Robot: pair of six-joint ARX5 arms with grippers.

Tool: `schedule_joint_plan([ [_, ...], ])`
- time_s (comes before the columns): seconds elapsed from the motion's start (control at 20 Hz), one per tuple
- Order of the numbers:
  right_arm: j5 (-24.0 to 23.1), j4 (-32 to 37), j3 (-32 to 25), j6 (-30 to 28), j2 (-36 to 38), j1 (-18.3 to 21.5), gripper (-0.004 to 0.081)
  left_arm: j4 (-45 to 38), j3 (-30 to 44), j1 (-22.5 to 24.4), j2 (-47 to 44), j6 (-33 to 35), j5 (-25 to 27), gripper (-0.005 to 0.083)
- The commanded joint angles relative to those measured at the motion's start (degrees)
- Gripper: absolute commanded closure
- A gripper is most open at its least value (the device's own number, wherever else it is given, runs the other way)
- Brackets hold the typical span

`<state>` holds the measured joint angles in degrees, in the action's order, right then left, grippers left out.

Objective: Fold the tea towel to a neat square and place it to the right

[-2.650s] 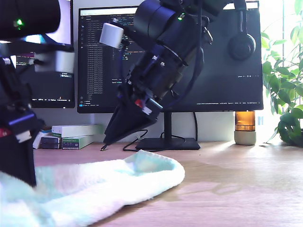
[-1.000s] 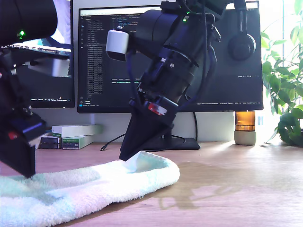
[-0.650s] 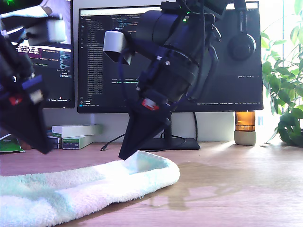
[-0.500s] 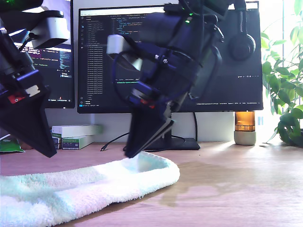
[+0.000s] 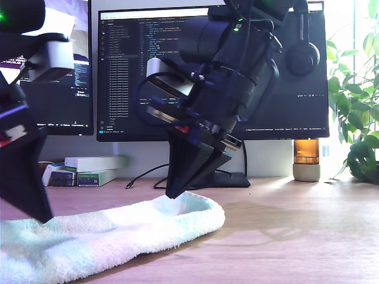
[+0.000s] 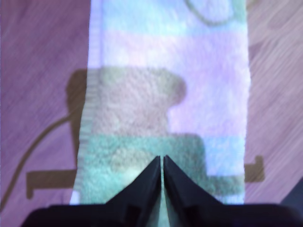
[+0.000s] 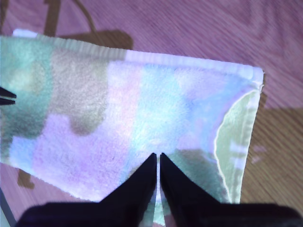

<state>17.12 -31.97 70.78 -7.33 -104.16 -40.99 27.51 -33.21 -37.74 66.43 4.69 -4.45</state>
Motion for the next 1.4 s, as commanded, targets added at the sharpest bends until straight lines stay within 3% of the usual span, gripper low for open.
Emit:
schedule_joint_plan([
  [0.0,-0.2,0.3,0.2,1.6,-0.5,-0.3,0.0783,0.6,0.9,0.8,1.8,-0.2,-0.2,0.0797],
  [0.45,-1.2,1.7,0.2,1.5,-7.4,-0.2,0.0783,-0.2,0.9,1.0,12.2,-0.2,-0.9,0.0797],
  [0.6,-2.8,1.7,0.2,0.8,-9.8,0.2,0.0783,-0.9,0.9,0.8,14.9,-0.3,-3.4,0.0797],
  [0.75,-5.6,1.4,0.2,-2.1,-10.1,2.8,0.0783,-2.0,0.9,-0.7,15.2,-1.3,-6.9,0.0797],
  [1.05,-5.0,0.9,0.2,-3.6,-10.1,10.7,0.0783,-9.3,0.9,-5.5,15.3,-5.9,-11.7,0.0797],
  [1.2,-3.4,3.0,0.2,-3.6,-10.1,10.2,0.0783,-15.5,0.9,-8.3,15.3,-10.0,-12.4,0.0797],
  [1.35,-3.1,7.5,0.2,-3.5,-10.1,7.1,0.0783,-18.7,0.9,-9.9,15.8,-12.6,-11.5,0.0797],
])
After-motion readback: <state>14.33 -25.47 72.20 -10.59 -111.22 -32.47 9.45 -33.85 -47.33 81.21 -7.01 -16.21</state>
